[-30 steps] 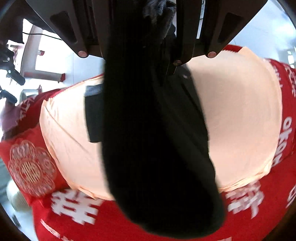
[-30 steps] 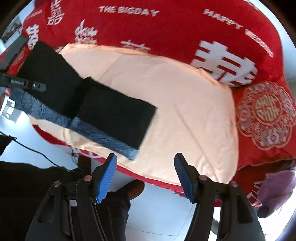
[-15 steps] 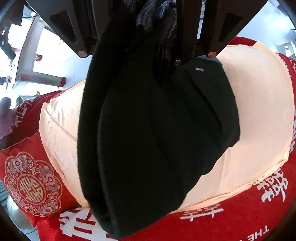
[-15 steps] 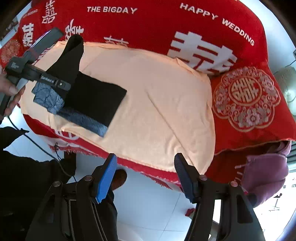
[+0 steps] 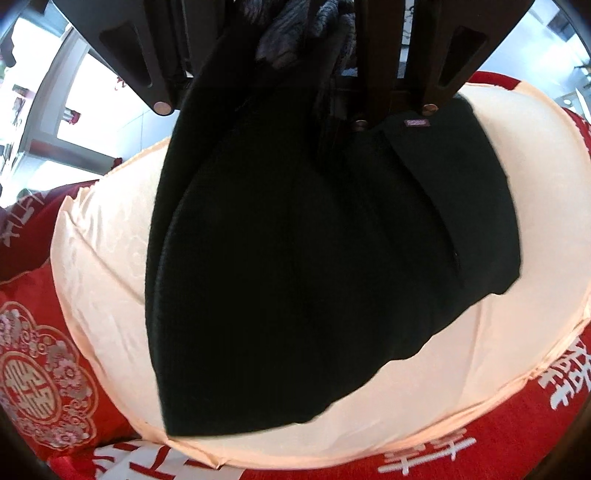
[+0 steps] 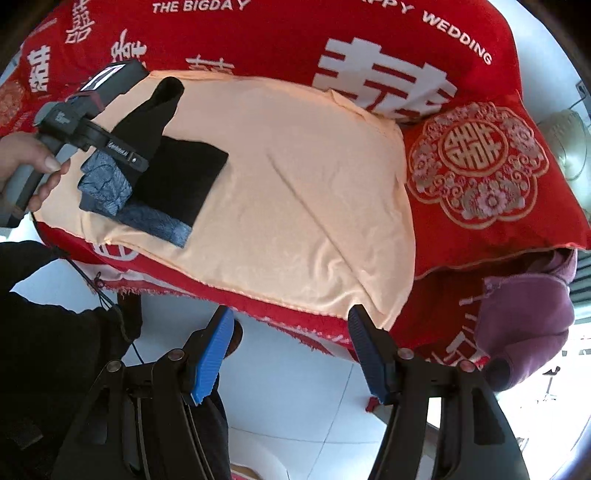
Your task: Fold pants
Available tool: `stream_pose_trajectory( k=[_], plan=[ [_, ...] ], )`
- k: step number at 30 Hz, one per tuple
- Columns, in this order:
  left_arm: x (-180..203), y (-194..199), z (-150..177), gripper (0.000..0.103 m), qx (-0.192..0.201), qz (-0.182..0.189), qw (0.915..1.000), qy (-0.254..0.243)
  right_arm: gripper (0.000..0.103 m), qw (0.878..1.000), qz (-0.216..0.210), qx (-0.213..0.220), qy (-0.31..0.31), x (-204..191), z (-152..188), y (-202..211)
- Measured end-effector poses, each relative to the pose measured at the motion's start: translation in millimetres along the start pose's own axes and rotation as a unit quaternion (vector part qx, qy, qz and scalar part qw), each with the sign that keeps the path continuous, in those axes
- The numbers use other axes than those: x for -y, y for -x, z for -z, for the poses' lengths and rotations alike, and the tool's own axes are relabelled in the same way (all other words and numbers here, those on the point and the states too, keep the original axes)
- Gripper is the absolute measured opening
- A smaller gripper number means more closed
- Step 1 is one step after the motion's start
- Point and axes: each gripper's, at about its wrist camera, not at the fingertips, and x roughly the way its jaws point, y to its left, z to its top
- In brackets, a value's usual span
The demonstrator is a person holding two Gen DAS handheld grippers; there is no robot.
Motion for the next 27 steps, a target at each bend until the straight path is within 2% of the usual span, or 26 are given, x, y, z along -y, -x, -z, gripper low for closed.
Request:
stream_pose_trajectory(
  k=[3,4,5,6,7,8,10,12,15,16,19,21,23,25,27],
  plan=[
    [0.0,-15.1,-5.1,0.033,-0.007,0.006,0.9999,0.013,0.068,1.000,0.001,-0.017,0.004,-2.5,5.9,-3.4],
    [0.1,-18.5,-6.7,0.041,-0.007,0.012,0.9997,0.018,0.068,1.000,0.001,-0.021,0.009,-5.1,7.3,-3.9],
    [0.1,-22.8,-8.9,0.057,-0.007,0.027,0.9993,0.025,0.068,1.000,0.001,-0.026,0.017,-8.5,8.0,-4.2],
    [0.0,-24.6,-9.7,0.066,-0.008,0.041,0.9987,0.029,0.068,0.999,0.002,-0.028,0.022,-10.9,8.1,-4.1],
    [1.3,-26.4,-11.0,0.081,-0.008,0.058,0.9977,0.033,0.068,0.999,0.004,-0.032,0.034,-15.4,7.7,-4.1],
    [4.1,-26.8,-11.8,0.086,-0.008,0.066,0.9972,0.033,0.068,0.998,0.005,-0.035,0.043,-19.5,6.8,-3.9],
    [5.4,-23.5,-10.8,0.086,-0.008,0.064,0.9975,0.030,0.068,0.998,0.006,-0.038,0.058,-26.0,3.5,-3.5],
    [11.2,-13.2,-8.9,0.086,-0.001,0.100,0.9943,0.036,0.068,0.997,-0.003,-0.035,0.072,-34.0,-3.0,-1.4],
    [-4.4,15.8,4.9,0.086,0.019,0.191,0.9802,0.047,0.076,0.995,-0.021,-0.020,0.094,-47.2,-16.2,0.0],
    [-10.7,27.8,10.1,0.086,0.030,0.212,0.9759,0.045,0.077,0.994,-0.026,-0.014,0.104,-53.6,-23.5,-0.5],
    [-31.2,60.2,27.7,0.086,0.070,0.240,0.9676,0.034,0.077,0.991,-0.046,-0.001,0.128,-71.8,-45.4,-2.8],
    [-49.7,71.8,36.8,0.087,0.093,0.221,0.9700,0.037,0.077,0.988,-0.064,0.013,0.137,-81.5,-60.1,-3.8],
    [-71.3,73.2,39.3,0.093,0.107,0.175,0.9772,0.054,0.078,0.986,-0.083,0.026,0.140,-90.4,-75.5,-7.3],
    [-93.2,66.9,45.2,0.093,0.110,0.123,0.9834,0.076,0.078,0.984,-0.102,0.038,0.138,-96.7,-89.1,-13.3],
    [-111.8,53.8,49.9,0.093,0.103,0.105,0.9846,0.094,0.079,0.981,-0.125,0.060,0.137,-102.3,-103.0,-19.1]
  ],
)
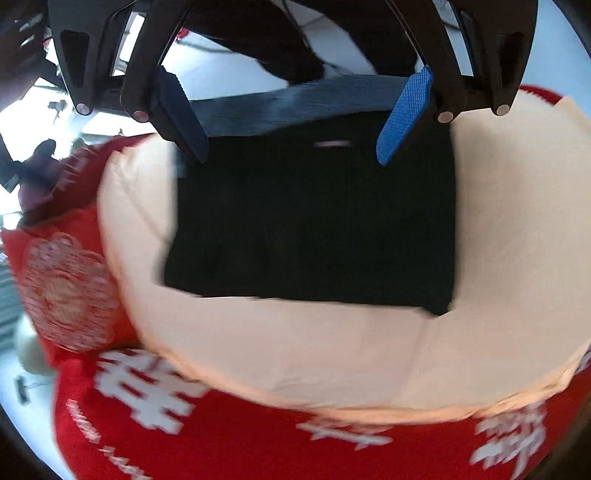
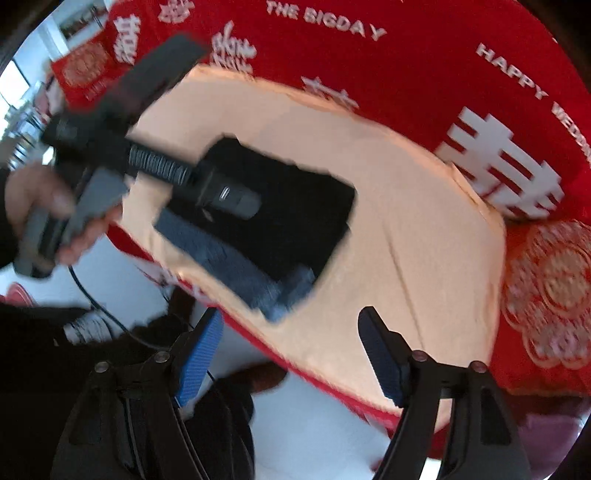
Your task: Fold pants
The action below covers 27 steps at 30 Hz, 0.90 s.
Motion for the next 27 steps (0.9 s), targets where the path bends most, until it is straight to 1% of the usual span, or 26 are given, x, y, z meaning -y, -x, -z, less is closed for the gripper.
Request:
stream_pose_trajectory(
  k=[2,4,6,8,10,11,12,13,15,16,17,18,20,22,23,25,27],
  plan=[
    [-23.7,-3.9,6.0,0.093,0.000,-0.011,0.9998,0.016,0.079,0.999,-0.012,0.041,0.014,-1.0,-18.3,-9.8],
    [-29.3,-7.7,9.6,0.093,0.007,-0.003,0.9996,0.029,0.080,0.997,-0.015,0.066,0.026,-0.8,-37.0,-19.5],
    [-32.9,-10.6,20.0,0.093,0.018,0.003,0.9988,0.045,0.080,0.996,-0.023,0.078,0.031,1.8,-62.2,-34.2],
    [-39.8,-15.0,30.3,0.093,0.023,0.008,0.9978,0.062,0.080,0.996,-0.018,0.082,0.027,5.5,-89.6,-56.2],
    [-46.3,-19.8,38.6,0.093,0.021,0.013,0.9966,0.079,0.080,0.996,-0.014,0.088,0.024,8.5,-104.3,-75.6],
    [-49.0,-25.2,45.7,0.093,0.012,0.016,0.9961,0.086,0.080,0.996,-0.017,0.089,0.018,11.2,-110.1,-91.0],
    [-51.7,-27.8,49.5,0.093,0.005,0.016,0.9962,0.086,0.081,0.997,-0.021,0.079,0.009,17.4,-114.3,-107.6],
    [-51.6,-33.0,53.8,0.093,-0.006,0.014,0.9966,0.081,0.081,0.998,-0.025,0.059,-0.006,23.4,-115.5,-126.8],
    [-48.7,-38.1,54.7,0.093,-0.012,0.005,0.9978,0.065,0.082,0.998,-0.037,-0.007,-0.053,42.8,-111.7,-172.5],
    [-48.1,-37.0,55.3,0.093,-0.011,0.004,0.9982,0.059,0.082,0.995,-0.035,-0.044,-0.076,54.5,-105.0,-193.3],
    [-49.7,-33.8,55.4,0.093,-0.006,0.003,0.9982,0.059,0.083,0.993,-0.035,-0.066,-0.096,65.5,-99.9,-203.9],
    [-50.9,-30.9,55.0,0.093,-0.001,0.003,0.9982,0.060,0.083,0.990,-0.044,-0.068,-0.115,73.0,-97.7,-204.8],
    [-50.5,-23.2,50.9,0.093,0.018,0.001,0.9981,0.058,0.083,0.986,-0.058,-0.047,-0.150,85.6,-95.9,-187.6],
    [-45.6,-19.2,45.2,0.093,0.031,-0.003,0.9984,0.046,0.084,0.983,-0.073,0.005,-0.168,88.4,-89.4,-151.9],
    [-43.7,-19.6,42.8,0.093,0.034,0.000,0.9987,0.039,0.084,0.983,-0.075,0.025,-0.163,84.5,-85.6,-135.7],
    [-36.7,-25.8,34.8,0.093,0.030,0.001,0.9994,0.017,0.084,0.987,-0.088,0.056,-0.126,63.2,-73.8,-106.3],
    [-29.1,-40.5,26.5,0.093,0.017,0.002,0.9998,-0.003,0.085,0.992,-0.098,0.055,-0.064,29.1,-59.7,-97.8]
  ],
)
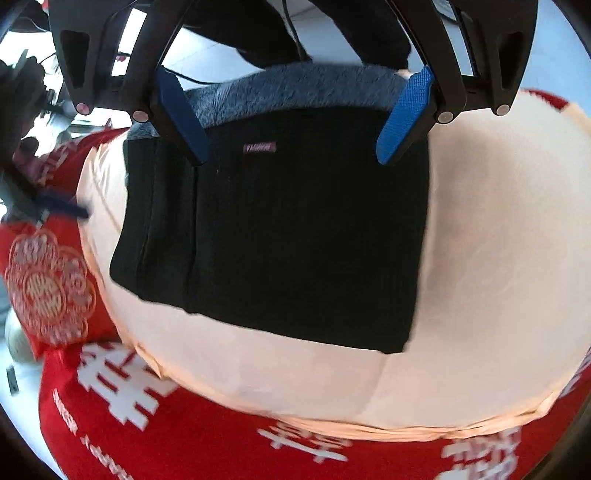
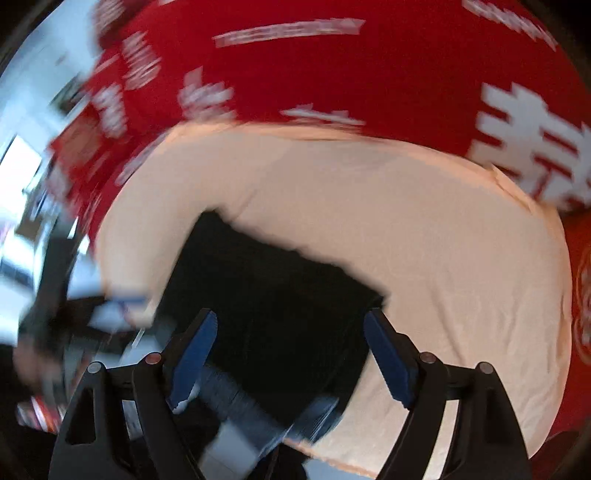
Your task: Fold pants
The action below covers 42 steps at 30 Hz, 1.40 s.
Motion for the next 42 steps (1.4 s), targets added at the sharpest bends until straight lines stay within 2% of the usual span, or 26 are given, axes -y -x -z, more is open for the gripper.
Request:
stream_pose_trajectory(
  k=[2,4,6,7,8,10,12,14,16,18,23,25,29,33,38,40,42],
  plan=[
    [1.7,-17.2,-5.2,0.102,-0.010,0.002,0.9999,-0.005,0.085,0.998,-0.013,-0.025,0.050,-23.2,14.9,-13.6],
    [3.2,-29.3,-6.1,0.102,-0.017,-0.020,0.9996,-0.013,0.085,0.993,-0.025,-0.063,0.093,-41.4,33.0,-39.6],
    [9.1,-29.1,-7.1,0.102,-0.020,-0.038,0.9987,-0.027,0.085,0.991,-0.019,-0.095,0.096,-41.7,49.2,-66.2],
    [10.6,-23.2,-7.5,0.102,-0.019,-0.037,0.9987,-0.028,0.085,0.988,-0.002,-0.132,0.084,-34.9,57.2,-85.6],
    [9.8,-15.5,-6.8,0.102,-0.013,-0.026,0.9993,-0.024,0.085,0.987,0.005,-0.145,0.070,-27.7,62.3,-94.8],
    [0.2,7.4,-1.6,0.102,0.009,-0.001,1.0000,0.002,0.085,0.989,0.005,-0.138,0.056,-24.4,60.8,-90.1],
    [-18.4,29.7,6.0,0.102,0.027,0.010,0.9990,0.035,0.085,0.992,-0.002,-0.124,0.035,-20.1,57.1,-72.1],
    [-39.9,41.9,10.4,0.102,0.030,0.011,0.9974,0.064,0.086,0.996,-0.009,-0.088,0.008,-10.6,59.2,-40.6],
    [-60.5,46.3,7.8,0.102,0.022,0.009,0.9967,0.077,0.087,0.997,-0.008,-0.073,-0.014,1.1,60.6,-24.0],
    [-72.9,45.7,4.0,0.102,0.017,0.006,0.9977,0.066,0.087,0.997,-0.004,-0.066,-0.040,17.4,65.3,-14.3],
    [-75.7,31.0,-8.4,0.102,-0.015,-0.050,0.9985,-0.013,0.087,0.993,0.017,-0.078,-0.091,50.4,63.7,-21.1],
    [-72.4,25.1,-11.9,0.102,-0.027,-0.081,0.9957,-0.036,0.087,0.991,0.021,-0.078,-0.106,52.1,60.0,-22.5],
    [-69.5,12.7,-17.3,0.102,-0.043,-0.116,0.9918,-0.034,0.087,0.987,0.028,-0.075,-0.139,36.8,59.4,-17.8],
    [-70.7,-0.3,-25.2,0.102,-0.060,-0.111,0.9911,-0.042,0.087,0.989,0.032,-0.075,-0.121,3.7,52.0,-21.5],
    [-73.2,-11.4,-32.7,0.102,-0.077,-0.089,0.9906,-0.069,0.087,0.992,0.002,-0.081,-0.100,-31.2,33.8,-58.5],
    [-76.6,-14.9,-36.0,0.102,-0.087,-0.074,0.9901,-0.082,0.087,0.991,0.015,-0.093,-0.092,-38.6,28.5,-77.6],
    [-79.7,-16.2,-38.3,0.102,-0.095,-0.065,0.9889,-0.094,0.087,0.985,0.043,-0.131,-0.103,-34.8,31.4,-98.2]
  ],
)
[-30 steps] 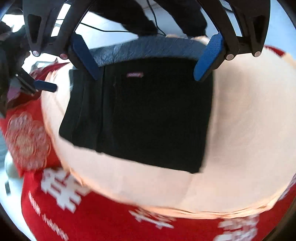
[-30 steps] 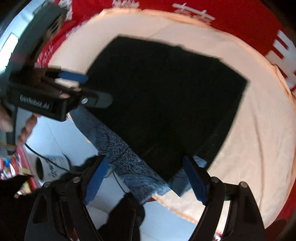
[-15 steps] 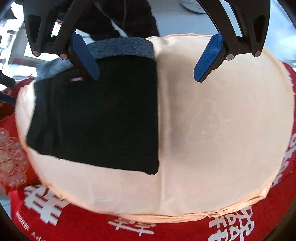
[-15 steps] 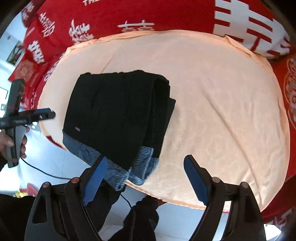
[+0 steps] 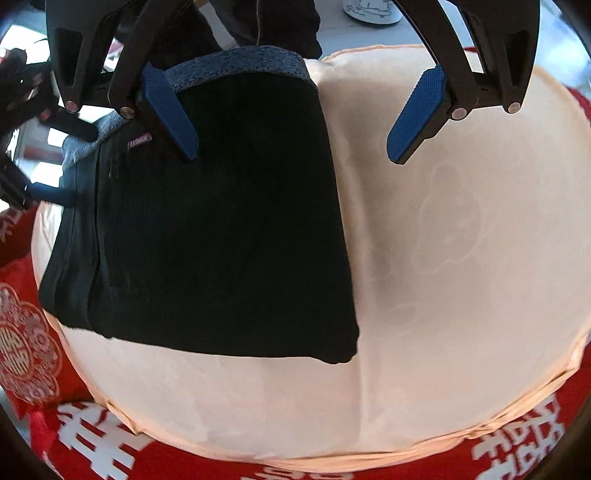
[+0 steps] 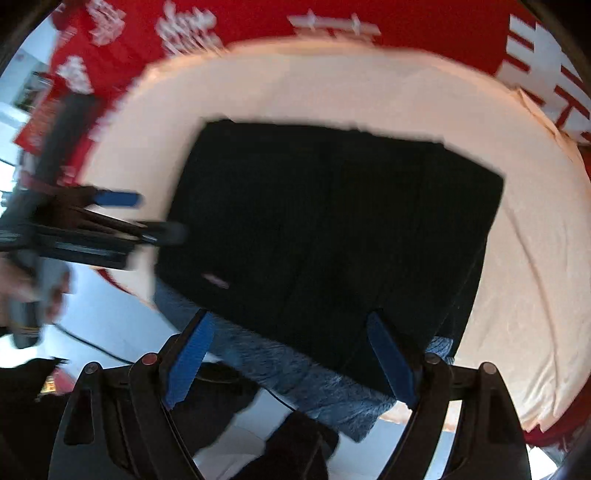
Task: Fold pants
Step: 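Grasp the edge of the folded pants with both grippers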
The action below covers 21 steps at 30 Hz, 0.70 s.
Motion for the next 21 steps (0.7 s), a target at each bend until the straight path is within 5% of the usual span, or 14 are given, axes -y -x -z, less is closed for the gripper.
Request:
stream_pose_trajectory(
  k=[6,10,13,15,17,21],
  plan=[
    [-3.0,19.6,-13.4,0.102,0.026,0.033,0.9989,-0.021,0.087,0.998,-0.010,0.016,-0.058,12.7,-0.1,20.7],
    [0.9,26.1,-42.7,0.102,0.048,0.062,0.9968,-0.017,0.088,0.993,-0.021,0.106,-0.046,5.6,-13.8,65.9],
    [3.8,10.9,-72.1,0.102,0.038,0.049,0.9980,-0.012,0.089,0.990,-0.011,0.139,-0.011,2.5,-36.5,71.8],
    [-1.6,-15.1,-89.0,0.103,-0.015,-0.007,0.9998,0.013,0.089,0.991,0.001,0.134,-0.007,9.8,-50.8,59.1],
    [-14.1,-29.9,-95.1,0.103,-0.043,0.027,0.9961,0.073,0.088,0.992,0.014,0.124,-0.022,22.9,-60.0,40.6],
    [-14.8,-3.8,-85.0,0.103,-0.001,0.036,0.9976,0.059,0.089,0.993,-0.008,0.082,-0.082,49.2,-63.0,8.6]
  ],
)
